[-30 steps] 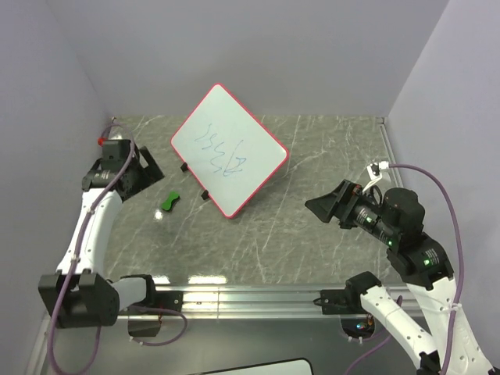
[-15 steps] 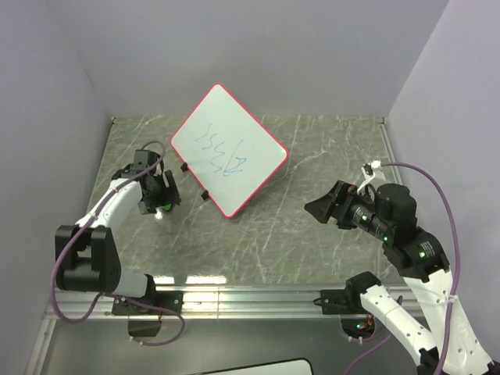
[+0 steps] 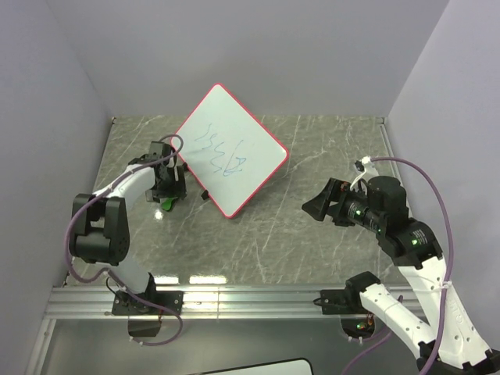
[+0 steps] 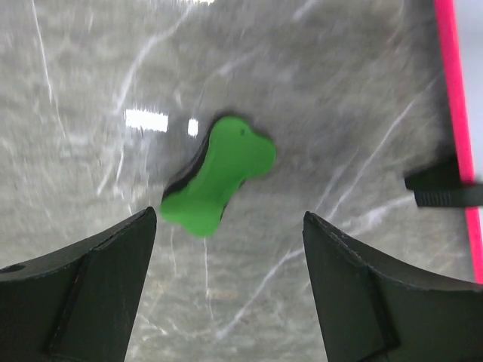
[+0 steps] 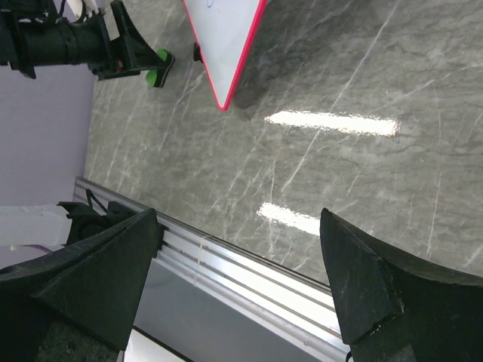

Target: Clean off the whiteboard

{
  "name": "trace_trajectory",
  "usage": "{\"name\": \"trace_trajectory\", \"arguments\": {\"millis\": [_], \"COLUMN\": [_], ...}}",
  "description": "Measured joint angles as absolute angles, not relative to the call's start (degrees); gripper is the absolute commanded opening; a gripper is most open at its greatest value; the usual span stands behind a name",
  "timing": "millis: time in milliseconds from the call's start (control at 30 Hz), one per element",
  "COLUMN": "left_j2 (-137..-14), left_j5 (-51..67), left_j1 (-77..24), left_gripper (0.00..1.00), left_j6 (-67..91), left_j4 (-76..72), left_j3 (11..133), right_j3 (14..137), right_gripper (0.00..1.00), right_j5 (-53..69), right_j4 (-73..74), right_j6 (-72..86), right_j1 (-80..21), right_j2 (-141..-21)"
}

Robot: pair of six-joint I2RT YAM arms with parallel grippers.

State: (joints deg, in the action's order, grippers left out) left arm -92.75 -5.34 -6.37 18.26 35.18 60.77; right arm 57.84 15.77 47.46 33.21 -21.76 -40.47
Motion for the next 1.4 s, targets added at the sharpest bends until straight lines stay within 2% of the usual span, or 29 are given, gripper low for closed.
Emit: {"name": "trace_trajectory", "arguments": {"millis": [333,433,467,600,733,867,967,1033,1100,1167,1400], "left_j2": [-99.98,-100.36,-100.36,-100.42,-101.41,-101.62,-101.80,-101.86,-101.89,-101.89,-101.06], "left_j5": [-6.26,-6.26,-6.26,-6.26,-6.11,-5.80,-5.61,-5.39,-5.28,-5.10,-4.67], "left_j1": [-6.44,-6.44,-6.44,-6.44,-6.44,-6.46,-6.46,-6.46,-6.46,-6.46,-6.42], "left_gripper": [0.81,0.77,0.74,0.53,0.45,0.31,0.24,0.24,0.18,0.01,0.00], "left_j6": [16.75,16.80,16.84,17.39,17.78,18.00,18.24,18.31,18.35,18.55,20.56], "left_j4": [33.58,33.45,33.32,32.75,32.10,31.70,31.70,31.73,31.70,31.70,32.69], "left_j3": [63.26,63.22,63.22,63.22,63.26,63.35,63.42,63.46,63.46,63.46,63.51], "right_j3": [59.27,59.27,59.27,59.27,59.27,59.27,59.27,59.27,59.27,59.37,69.78], "right_gripper": [0.94,0.94,0.94,0.94,0.94,0.94,0.94,0.94,0.94,0.94,0.95], "right_j5": [14.48,14.22,14.17,13.96,13.26,12.97,12.88,12.78,12.69,12.71,12.93], "right_j4": [49.10,49.41,49.41,49.41,49.45,49.45,49.45,49.43,49.32,49.19,46.26], "right_j6": [30.92,30.41,30.35,30.13,29.91,29.69,29.69,29.69,29.69,29.71,29.95], "right_j1": [-21.76,-21.76,-21.76,-21.76,-21.76,-21.76,-21.76,-21.76,-21.76,-21.76,-21.52], "right_j2": [-41.34,-41.56,-41.65,-41.89,-41.98,-41.98,-42.00,-42.04,-42.30,-42.94,-52.97]}}
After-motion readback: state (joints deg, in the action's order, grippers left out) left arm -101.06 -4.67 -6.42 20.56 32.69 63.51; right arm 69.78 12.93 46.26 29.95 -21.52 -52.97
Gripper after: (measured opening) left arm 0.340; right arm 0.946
